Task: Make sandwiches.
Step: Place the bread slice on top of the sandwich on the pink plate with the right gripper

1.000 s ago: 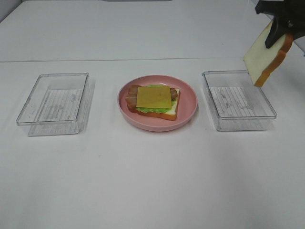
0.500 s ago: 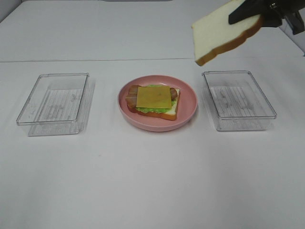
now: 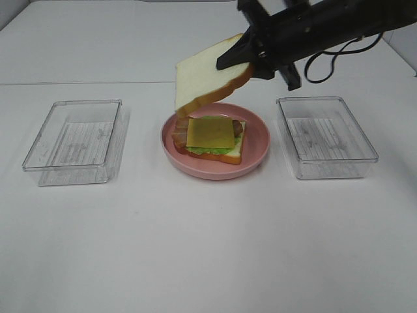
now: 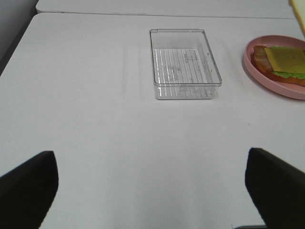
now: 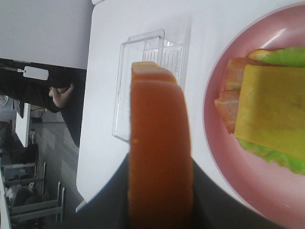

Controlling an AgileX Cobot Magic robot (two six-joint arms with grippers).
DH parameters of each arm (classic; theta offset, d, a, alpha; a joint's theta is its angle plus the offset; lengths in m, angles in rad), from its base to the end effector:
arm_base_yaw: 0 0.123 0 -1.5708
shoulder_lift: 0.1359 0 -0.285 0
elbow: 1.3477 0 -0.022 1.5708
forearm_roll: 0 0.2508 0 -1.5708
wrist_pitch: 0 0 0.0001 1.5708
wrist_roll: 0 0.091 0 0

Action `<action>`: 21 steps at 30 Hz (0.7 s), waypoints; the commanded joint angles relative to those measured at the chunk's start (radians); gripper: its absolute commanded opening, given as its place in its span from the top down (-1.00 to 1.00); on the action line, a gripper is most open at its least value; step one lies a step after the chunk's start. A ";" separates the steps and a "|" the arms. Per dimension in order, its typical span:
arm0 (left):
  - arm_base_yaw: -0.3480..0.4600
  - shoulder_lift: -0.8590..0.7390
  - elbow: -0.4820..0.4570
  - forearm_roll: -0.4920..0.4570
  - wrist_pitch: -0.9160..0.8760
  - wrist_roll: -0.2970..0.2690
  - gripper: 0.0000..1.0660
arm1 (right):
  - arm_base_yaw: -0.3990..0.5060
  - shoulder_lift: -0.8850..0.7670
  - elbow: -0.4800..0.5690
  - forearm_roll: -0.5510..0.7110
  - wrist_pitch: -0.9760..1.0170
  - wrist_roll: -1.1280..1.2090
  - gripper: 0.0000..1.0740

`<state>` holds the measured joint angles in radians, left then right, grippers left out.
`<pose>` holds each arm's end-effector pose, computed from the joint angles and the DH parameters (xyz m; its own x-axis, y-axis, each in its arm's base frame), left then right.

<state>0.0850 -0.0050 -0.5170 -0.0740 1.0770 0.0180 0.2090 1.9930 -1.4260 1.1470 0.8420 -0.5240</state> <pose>-0.0079 -0.0066 0.2808 -0.4478 -0.0553 -0.8924 -0.0345 0.9984 -0.0446 0.4023 0.1486 0.2158 -0.9399 0.1276 -0.3168 -0.1663 0.6392 0.7508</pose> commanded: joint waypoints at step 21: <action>0.002 -0.022 0.001 -0.012 -0.006 -0.001 -0.88 | 0.036 0.276 -0.173 -0.016 -0.072 0.035 1.00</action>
<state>0.0850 -0.0050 -0.5170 -0.0760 1.0770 0.0180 0.2480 2.2700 -1.5890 1.1320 0.7670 -0.4870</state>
